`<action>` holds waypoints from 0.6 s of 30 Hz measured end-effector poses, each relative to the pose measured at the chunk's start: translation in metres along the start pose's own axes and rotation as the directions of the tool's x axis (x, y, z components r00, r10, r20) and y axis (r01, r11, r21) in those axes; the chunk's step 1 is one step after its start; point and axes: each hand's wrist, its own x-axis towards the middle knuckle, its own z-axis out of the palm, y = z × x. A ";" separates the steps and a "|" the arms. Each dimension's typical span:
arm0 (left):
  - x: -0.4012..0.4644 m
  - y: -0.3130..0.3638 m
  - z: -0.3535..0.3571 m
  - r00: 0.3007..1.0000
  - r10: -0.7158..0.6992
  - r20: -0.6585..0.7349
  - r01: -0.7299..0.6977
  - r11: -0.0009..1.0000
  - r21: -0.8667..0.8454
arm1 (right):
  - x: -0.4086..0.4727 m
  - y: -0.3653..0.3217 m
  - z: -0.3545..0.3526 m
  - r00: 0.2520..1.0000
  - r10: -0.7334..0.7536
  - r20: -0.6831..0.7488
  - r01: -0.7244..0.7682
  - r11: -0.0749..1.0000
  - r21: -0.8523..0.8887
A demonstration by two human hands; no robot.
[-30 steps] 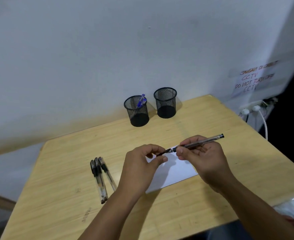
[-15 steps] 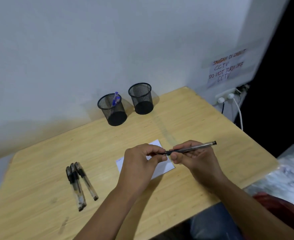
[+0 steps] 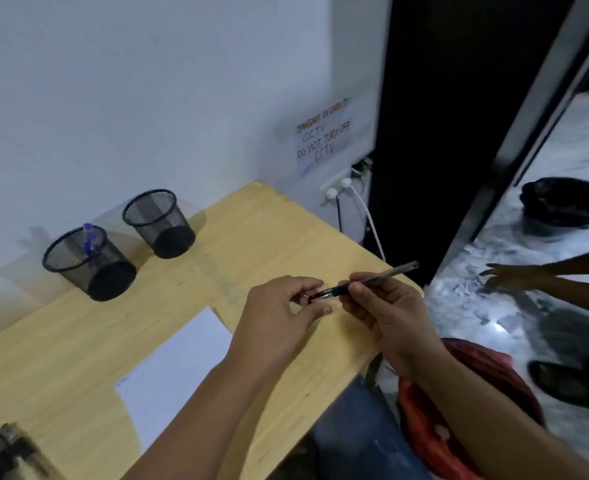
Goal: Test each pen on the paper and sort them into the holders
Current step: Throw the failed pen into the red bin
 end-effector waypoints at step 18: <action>0.032 0.002 0.102 0.860 0.262 0.438 -0.461 0.768 0.445 | -0.041 0.032 -0.220 0.777 0.037 -0.628 -0.078 0.996 -0.038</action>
